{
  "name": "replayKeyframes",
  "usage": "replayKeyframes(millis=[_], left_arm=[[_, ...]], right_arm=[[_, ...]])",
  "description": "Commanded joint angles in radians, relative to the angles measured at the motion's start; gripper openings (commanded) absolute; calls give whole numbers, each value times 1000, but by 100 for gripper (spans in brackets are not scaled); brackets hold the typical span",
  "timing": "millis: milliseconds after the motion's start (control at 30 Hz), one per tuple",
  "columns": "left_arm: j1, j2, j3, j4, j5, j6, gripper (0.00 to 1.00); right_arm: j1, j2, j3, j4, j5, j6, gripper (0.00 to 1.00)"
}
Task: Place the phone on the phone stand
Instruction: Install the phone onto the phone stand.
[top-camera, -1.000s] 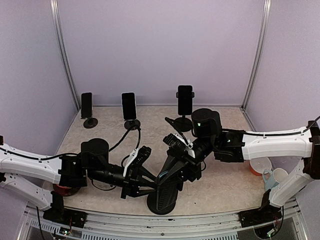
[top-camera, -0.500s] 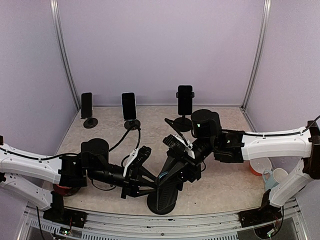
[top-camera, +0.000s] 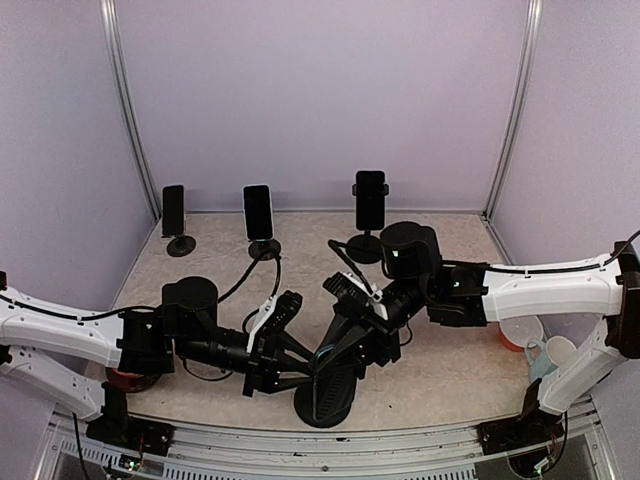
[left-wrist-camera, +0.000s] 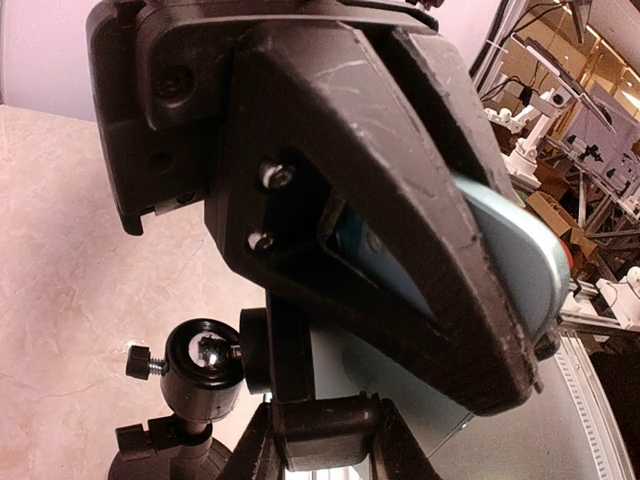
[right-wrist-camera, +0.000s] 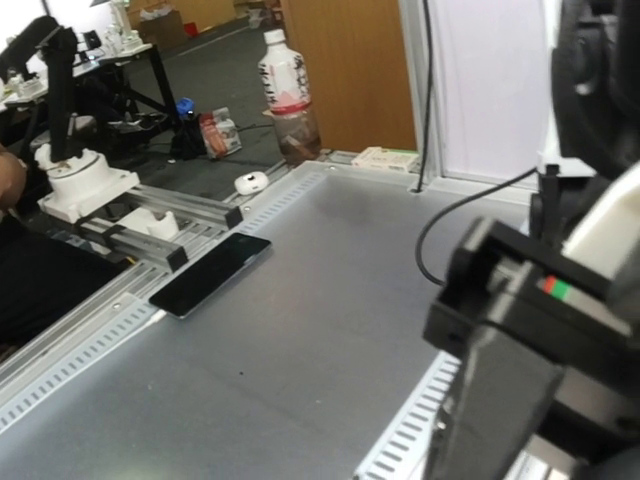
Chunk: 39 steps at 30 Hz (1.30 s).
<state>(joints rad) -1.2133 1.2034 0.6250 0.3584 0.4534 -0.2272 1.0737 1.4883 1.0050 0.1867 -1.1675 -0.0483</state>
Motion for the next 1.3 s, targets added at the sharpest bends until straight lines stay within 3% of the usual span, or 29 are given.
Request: replayKeyframes(millis=[0,367,867,1267], left_arm=[[-6,-47,12,92,25,22,0],[-6,-69,0,95,15,26,0],[-6,-125,-15,85,41,30,0],[9,-143,-35,107,98,32,0]], right_arm=[[-45,-31,-32,-63,39,-16,0],[-103,-123,-91,-99,82,-8,0],[-147,-57,-76,-164,82,-26,0],[-147,-39,-61,-209,-9,-73,0]])
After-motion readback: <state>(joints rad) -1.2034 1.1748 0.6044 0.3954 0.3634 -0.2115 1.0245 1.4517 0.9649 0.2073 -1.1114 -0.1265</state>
